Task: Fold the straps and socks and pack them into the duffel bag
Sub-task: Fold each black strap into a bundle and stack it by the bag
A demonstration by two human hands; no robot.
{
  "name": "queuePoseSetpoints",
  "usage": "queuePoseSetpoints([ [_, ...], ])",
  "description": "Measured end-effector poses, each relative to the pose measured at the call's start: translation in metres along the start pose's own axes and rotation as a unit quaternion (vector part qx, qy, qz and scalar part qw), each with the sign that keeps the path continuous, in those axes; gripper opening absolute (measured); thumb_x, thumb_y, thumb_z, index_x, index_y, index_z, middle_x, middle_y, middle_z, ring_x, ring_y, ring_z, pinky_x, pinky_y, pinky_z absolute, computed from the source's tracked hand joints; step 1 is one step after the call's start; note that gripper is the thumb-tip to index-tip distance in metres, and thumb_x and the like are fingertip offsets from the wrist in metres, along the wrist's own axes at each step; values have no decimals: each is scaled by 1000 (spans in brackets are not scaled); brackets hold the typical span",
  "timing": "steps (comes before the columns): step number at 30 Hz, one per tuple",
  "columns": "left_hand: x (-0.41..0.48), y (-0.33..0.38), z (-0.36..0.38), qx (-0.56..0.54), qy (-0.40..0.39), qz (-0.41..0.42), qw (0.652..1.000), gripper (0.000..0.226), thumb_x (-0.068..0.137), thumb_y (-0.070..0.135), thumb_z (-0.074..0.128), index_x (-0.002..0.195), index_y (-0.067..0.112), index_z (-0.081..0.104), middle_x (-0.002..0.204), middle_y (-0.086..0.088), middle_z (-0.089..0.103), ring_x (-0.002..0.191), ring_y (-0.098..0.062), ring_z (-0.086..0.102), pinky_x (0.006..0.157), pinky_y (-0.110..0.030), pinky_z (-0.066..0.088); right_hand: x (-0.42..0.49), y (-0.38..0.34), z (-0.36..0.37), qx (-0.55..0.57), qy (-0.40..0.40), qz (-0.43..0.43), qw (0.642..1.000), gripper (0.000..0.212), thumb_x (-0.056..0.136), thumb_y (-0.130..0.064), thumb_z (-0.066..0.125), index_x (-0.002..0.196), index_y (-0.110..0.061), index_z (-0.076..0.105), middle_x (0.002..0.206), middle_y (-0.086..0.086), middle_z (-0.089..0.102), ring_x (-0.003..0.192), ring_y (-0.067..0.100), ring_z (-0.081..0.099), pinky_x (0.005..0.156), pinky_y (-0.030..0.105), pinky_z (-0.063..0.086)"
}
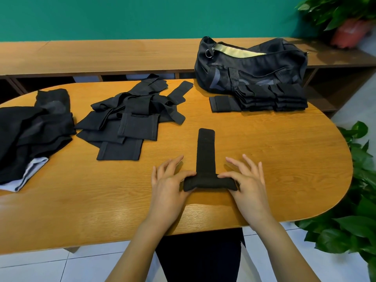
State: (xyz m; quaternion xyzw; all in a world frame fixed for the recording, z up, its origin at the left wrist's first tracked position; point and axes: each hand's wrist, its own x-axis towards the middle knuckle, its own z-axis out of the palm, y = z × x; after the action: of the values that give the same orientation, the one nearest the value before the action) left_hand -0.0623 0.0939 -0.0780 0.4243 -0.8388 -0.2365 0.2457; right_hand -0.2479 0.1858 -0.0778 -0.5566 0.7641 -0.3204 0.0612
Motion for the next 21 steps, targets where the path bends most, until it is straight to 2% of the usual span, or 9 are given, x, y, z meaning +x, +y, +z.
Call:
queuePoseSetpoints([
  [2, 0, 1, -1, -4, 18, -3, 1000, 26, 84, 45, 63, 105, 34, 73, 146, 10, 44, 138, -19, 29, 117, -54, 11, 2, 0, -1, 7, 9, 4, 1000, 10, 86, -29, 69, 93, -32, 74, 138, -13, 53, 145, 16, 21, 120, 41, -6],
  [5, 3, 4, -2, -3, 35, -26, 999, 50, 81, 63, 42, 99, 30, 75, 143, 13, 46, 137, -15, 29, 117, -47, 7, 4, 0, 0, 6, 20, 12, 1000, 47, 84, -59, 47, 94, -24, 77, 137, -13, 54, 144, 15, 23, 121, 43, -2],
  [6, 4, 4, -2, 4, 39, -33, 999, 50, 81, 64, 43, 94, 29, 75, 142, 14, 47, 137, -14, 29, 118, -48, 7, 5, 0, 0, 2, 29, 18, 999, 53, 81, -64, 44, 92, -23, 76, 136, -13, 54, 143, 15, 24, 121, 43, -1],
  [9, 6, 2, -1, 28, 48, -56, 997, 45, 80, 65, 49, 67, 26, 67, 137, 12, 51, 135, -15, 31, 116, -53, 11, 6, 1, -1, 3, 42, 39, 998, 53, 77, -70, 45, 79, -25, 73, 135, -11, 56, 143, 16, 26, 121, 43, 2],
  [11, 6, 2, 0, 47, 53, -69, 995, 43, 79, 65, 52, 61, 27, 60, 134, 11, 53, 133, -15, 33, 115, -55, 13, 6, 1, -1, -1, 41, 54, 998, 48, 75, -71, 47, 69, -27, 67, 135, -9, 56, 143, 17, 25, 121, 42, 1],
  [14, 6, 3, 2, 83, 51, -85, 992, 37, 79, 64, 55, 67, 29, 57, 131, 10, 53, 132, -16, 33, 116, -54, 11, 5, -2, 0, -16, 39, 69, 997, 33, 76, -62, 61, 67, -30, 56, 134, -5, 56, 143, 21, 26, 120, 43, 2],
  [18, 5, 4, 2, 70, 75, -57, 993, 34, 77, 52, 70, 97, 30, 55, 125, 9, 53, 125, -19, 40, 115, -56, 18, 2, -6, 1, -40, 60, 30, 997, 32, 78, -42, 75, 103, -26, 64, 136, -3, 55, 142, 26, 26, 118, 56, 12],
  [19, 4, 4, 2, 56, 75, -28, 995, 29, 78, 46, 72, 99, 31, 58, 129, 9, 52, 129, -20, 38, 115, -58, 16, 1, -6, 1, -37, 50, -1, 998, 32, 80, -38, 74, 109, -29, 66, 139, -5, 52, 144, 26, 23, 118, 59, 10],
  [21, 2, 3, 1, 35, 58, 23, 997, 17, 80, 43, 70, 94, 35, 67, 140, 10, 47, 139, -21, 28, 116, -58, 6, -1, -5, 0, -35, 19, -64, 997, 23, 86, -42, 64, 108, -38, 70, 147, -9, 45, 148, 25, 14, 117, 61, 3],
])
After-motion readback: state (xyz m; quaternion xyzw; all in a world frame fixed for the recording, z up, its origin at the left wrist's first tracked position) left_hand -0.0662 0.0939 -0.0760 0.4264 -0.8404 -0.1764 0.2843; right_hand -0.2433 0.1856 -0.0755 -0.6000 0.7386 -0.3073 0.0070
